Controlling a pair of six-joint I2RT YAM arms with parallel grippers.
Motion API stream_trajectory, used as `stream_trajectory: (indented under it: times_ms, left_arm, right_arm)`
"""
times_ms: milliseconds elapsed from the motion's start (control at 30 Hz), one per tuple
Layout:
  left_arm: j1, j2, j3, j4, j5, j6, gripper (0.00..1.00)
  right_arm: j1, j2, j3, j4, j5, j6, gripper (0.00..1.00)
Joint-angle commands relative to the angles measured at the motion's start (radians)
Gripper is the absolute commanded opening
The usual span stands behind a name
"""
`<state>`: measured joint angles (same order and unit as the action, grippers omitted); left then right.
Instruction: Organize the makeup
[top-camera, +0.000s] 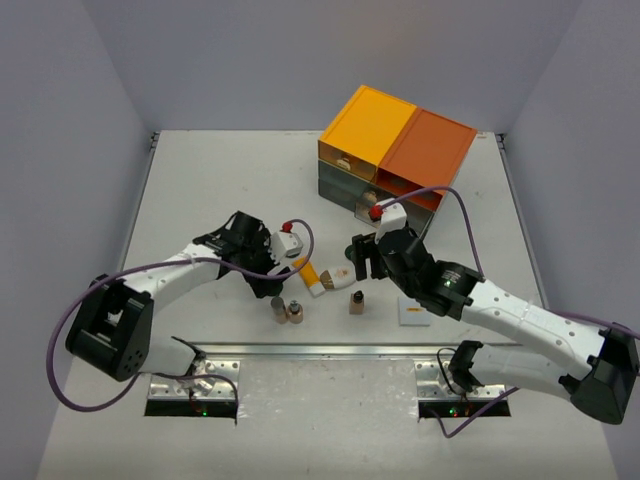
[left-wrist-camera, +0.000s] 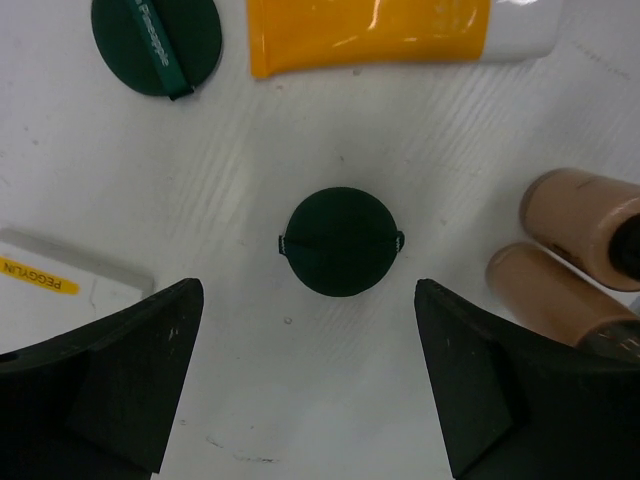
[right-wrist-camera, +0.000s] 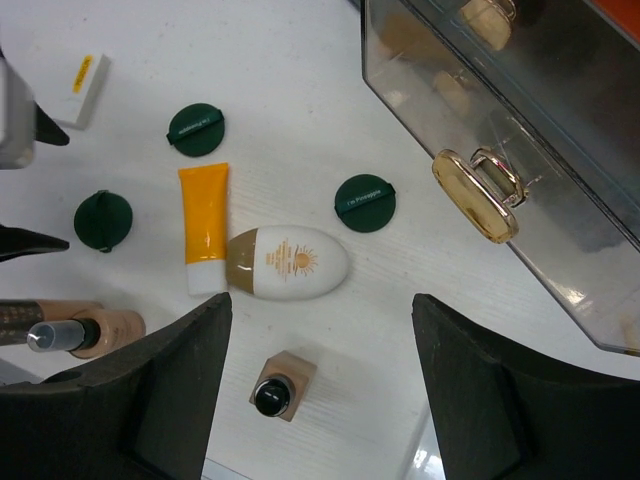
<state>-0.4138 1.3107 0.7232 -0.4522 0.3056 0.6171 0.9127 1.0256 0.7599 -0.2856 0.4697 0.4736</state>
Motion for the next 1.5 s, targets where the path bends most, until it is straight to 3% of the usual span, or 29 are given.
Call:
stream_trajectory:
  times_ms: [0, 433, 667, 767, 867, 1033, 1200, 1333, 1467]
  left_arm:
    - [-0.022, 0.104, 0.051, 0.034, -0.084, 0.002, 0.82]
    - [-0.030, 0.233, 0.064, 0.098, -0.096, -0.041, 0.71]
    - [-0.040, 0.261, 0.054, 0.089, -0.057, -0.032, 0.56]
    - [-0.040, 0.276, 0.054, 0.089, -0.038, -0.030, 0.35]
    - [-0.040, 0.285, 0.064, 0.092, -0.053, -0.044, 0.00]
    - [-0.037, 0.252, 0.089, 0.090, -0.110, -0.075, 0.00]
    - [-0.007, 0.120, 0.149, 0.094, -0.137, -0.120, 0.00]
    - [0.078, -0.030, 0.259, 0.056, -0.044, -0.165, 0.00]
    - [0.096, -0.188, 0.300, 0.055, 0.091, -0.179, 0.00]
  right_arm:
    - [0.005, -0.024, -0.006, 0.049, -0.020, -0.030, 0.73]
    - [0.006, -0.045, -0.040, 0.066, 0.012, -0.047, 0.72]
    - [0.005, -0.033, -0.042, 0.066, 0.039, -0.051, 0.72]
    - [0.006, -0.025, -0.033, 0.063, 0.049, -0.056, 0.72]
    - [0.006, -0.019, -0.028, 0.063, 0.049, -0.059, 0.72]
    - [0.006, -0.016, -0.022, 0.060, 0.040, -0.055, 0.72]
    - [0.005, -0.042, -0.014, 0.054, -0.010, -0.046, 0.72]
    - [0.006, -0.094, -0.021, 0.146, -0.163, -0.098, 0.72]
    - [0.006, -0.100, 0.014, 0.252, -0.338, -0.151, 0.71]
